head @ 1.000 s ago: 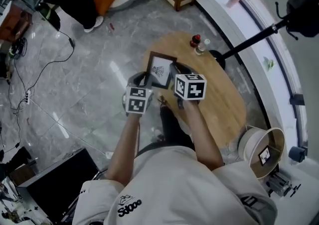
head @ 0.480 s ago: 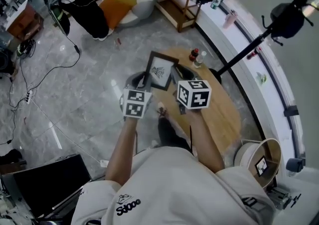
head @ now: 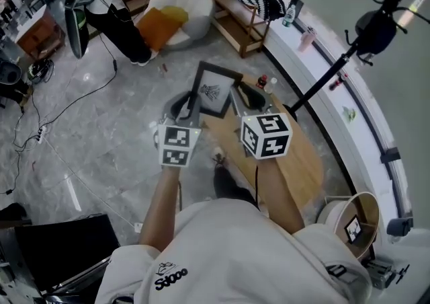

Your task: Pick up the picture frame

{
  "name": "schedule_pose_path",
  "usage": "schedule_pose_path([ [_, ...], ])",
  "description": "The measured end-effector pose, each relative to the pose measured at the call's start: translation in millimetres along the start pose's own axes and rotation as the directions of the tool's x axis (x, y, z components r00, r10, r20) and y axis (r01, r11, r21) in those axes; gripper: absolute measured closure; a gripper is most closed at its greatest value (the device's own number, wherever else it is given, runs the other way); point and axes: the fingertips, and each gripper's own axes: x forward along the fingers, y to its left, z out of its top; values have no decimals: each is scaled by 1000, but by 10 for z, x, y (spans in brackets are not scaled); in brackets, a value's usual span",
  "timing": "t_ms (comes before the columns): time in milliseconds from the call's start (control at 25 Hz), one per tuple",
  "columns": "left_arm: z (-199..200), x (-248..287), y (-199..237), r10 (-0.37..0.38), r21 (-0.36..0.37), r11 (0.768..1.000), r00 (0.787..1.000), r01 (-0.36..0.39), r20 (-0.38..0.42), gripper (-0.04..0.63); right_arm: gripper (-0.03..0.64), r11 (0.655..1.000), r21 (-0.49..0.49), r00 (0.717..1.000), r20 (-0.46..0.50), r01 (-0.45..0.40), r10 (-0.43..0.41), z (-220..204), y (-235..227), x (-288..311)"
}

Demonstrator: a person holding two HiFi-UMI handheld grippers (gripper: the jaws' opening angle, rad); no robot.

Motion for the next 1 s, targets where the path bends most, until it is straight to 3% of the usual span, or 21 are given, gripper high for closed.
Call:
schedule_pose_path([
  [400, 561, -498, -8, 48, 74, 995, 987, -60, 153, 520, 525, 996, -84, 990, 138, -25, 37, 520, 306, -467],
  [1000, 784, -762, 57, 73, 87, 992, 975, -93, 209, 520, 534, 989, -145, 980, 188, -39, 67, 759, 533, -659],
])
